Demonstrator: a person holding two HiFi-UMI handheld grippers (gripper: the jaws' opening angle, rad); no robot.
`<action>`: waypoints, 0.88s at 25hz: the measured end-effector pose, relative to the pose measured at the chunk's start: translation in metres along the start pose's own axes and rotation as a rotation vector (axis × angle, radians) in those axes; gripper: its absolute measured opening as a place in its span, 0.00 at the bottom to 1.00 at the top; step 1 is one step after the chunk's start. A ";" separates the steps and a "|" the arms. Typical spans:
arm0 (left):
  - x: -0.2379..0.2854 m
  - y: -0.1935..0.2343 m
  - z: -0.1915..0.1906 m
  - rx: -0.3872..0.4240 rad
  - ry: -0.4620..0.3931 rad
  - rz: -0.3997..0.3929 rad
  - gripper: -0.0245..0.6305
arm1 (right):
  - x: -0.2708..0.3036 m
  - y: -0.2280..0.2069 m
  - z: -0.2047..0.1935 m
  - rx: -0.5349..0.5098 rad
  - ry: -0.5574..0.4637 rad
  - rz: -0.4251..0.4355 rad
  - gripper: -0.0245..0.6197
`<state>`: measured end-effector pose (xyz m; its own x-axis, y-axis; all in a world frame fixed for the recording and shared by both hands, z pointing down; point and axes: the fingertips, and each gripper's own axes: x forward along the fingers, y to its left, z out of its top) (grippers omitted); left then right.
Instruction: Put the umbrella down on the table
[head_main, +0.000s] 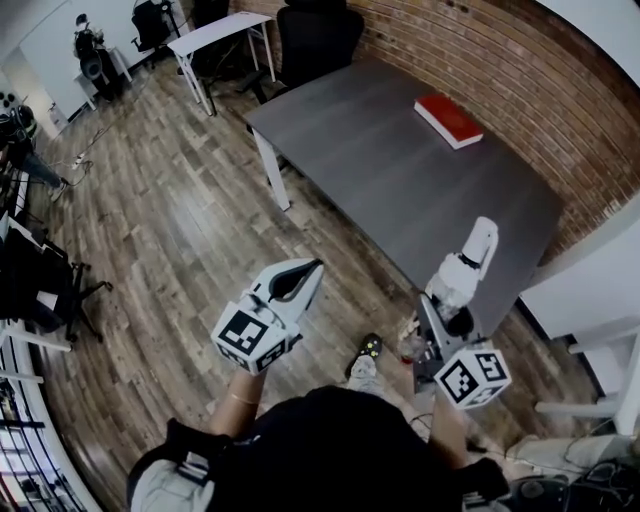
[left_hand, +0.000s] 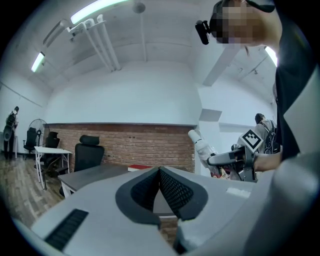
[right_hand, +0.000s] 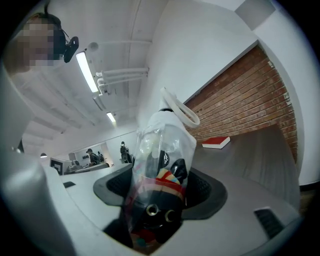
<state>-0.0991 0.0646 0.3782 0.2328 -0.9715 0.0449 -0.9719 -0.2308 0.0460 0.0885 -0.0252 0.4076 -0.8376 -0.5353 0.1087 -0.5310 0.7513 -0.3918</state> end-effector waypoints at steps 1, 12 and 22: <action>0.007 0.004 0.000 0.000 0.004 0.005 0.04 | 0.006 -0.005 0.003 0.001 0.001 0.004 0.49; 0.087 0.022 0.015 0.015 0.001 0.005 0.04 | 0.058 -0.059 0.032 0.017 0.017 0.028 0.49; 0.148 0.036 0.022 0.034 0.023 0.042 0.04 | 0.099 -0.109 0.054 0.044 0.023 0.069 0.49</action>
<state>-0.1005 -0.0890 0.3642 0.1924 -0.9789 0.0685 -0.9813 -0.1922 0.0094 0.0700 -0.1813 0.4115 -0.8752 -0.4732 0.1005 -0.4659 0.7684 -0.4388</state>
